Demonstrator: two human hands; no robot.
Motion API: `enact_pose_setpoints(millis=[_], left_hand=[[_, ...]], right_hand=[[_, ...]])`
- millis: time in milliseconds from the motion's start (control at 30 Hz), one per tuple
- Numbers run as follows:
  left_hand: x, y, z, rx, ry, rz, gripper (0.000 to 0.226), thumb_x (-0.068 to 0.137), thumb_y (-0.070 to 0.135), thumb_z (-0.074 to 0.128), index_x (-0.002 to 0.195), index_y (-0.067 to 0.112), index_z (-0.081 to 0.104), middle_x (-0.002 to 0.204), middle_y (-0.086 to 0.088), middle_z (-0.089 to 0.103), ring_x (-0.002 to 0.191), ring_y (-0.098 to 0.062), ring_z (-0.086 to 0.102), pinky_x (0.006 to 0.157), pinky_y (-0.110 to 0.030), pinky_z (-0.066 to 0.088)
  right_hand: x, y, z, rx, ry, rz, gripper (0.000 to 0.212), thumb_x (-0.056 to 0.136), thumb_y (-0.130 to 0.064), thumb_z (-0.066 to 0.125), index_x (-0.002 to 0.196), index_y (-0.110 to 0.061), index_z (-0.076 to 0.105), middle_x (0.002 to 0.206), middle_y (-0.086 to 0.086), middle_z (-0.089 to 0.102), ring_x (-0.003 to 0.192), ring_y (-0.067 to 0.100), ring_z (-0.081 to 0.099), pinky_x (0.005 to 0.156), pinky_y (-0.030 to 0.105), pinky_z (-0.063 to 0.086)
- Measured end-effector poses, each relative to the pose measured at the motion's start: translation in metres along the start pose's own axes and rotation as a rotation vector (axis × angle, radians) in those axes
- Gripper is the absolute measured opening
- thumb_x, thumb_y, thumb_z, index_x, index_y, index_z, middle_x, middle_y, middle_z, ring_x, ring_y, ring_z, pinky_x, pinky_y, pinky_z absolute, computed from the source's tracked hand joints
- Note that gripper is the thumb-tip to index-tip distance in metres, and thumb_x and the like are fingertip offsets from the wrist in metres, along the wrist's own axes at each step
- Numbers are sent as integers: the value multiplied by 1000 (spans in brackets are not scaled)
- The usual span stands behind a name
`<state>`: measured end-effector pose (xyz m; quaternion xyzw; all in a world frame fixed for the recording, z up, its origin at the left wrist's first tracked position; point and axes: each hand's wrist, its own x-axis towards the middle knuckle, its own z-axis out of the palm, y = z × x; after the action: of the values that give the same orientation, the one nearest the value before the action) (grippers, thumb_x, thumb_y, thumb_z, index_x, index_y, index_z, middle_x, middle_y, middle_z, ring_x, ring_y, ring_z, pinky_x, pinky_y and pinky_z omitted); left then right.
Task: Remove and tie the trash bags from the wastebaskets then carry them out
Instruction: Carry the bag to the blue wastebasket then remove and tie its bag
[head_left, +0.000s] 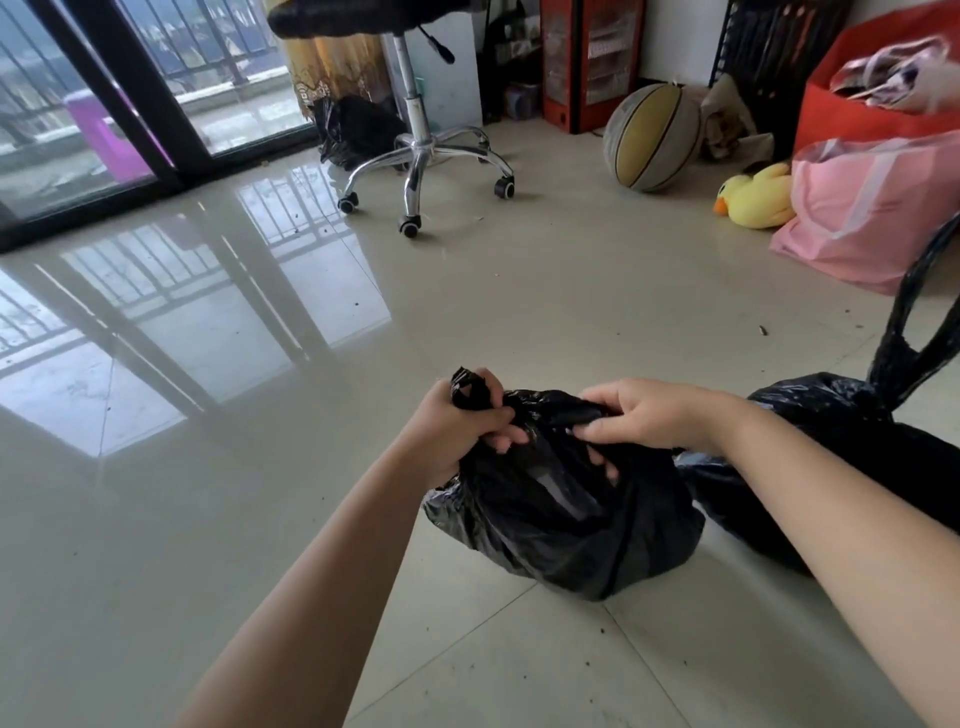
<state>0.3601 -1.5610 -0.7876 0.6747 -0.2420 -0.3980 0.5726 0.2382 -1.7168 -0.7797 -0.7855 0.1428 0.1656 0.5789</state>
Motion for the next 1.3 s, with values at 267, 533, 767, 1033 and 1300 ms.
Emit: enact_pose_setpoints(millis=[267,533,767,1033,1300], left_hand=[[4,-3,15,-157,133,331,63,77,-24,53,40,26,48,63,9,66,61,-17,57,64,-27,45],[4,-3,12,-626,14,208,45,48,-21,32,33,18,47,44,0,56,40,-11,54,43,-16,48],[7,-6,10,-475,-13,106,39,47,-17,35,34,17,47,46,-2,56,41,-12,55,43,-17,47],[4,-2,14,-823,38,170,72,100,34,20,52,11,68,66,-4,72,70,-20,66,78,-33,45],[3,-23,-18,-680,295,109,73,101,38,17,33,19,34,28,11,24,25,-3,14,36,-7,10]], right_hand=[[-10,7,-9,90,-63,32,15,91,-25,55,96,-13,62,97,5,68,90,19,64,88,28,51],[0,13,-3,631,208,20,22,99,-23,32,89,-13,50,86,6,63,55,7,65,52,17,49],[3,6,-3,676,303,-241,11,88,-22,54,82,-12,58,85,0,65,80,9,62,58,17,51],[1,-22,2,1423,363,-512,32,70,-20,45,39,-14,47,54,6,65,56,20,70,66,41,59],[5,21,-17,1024,789,-164,44,100,-25,26,57,-18,20,24,-10,20,20,3,14,39,5,9]])
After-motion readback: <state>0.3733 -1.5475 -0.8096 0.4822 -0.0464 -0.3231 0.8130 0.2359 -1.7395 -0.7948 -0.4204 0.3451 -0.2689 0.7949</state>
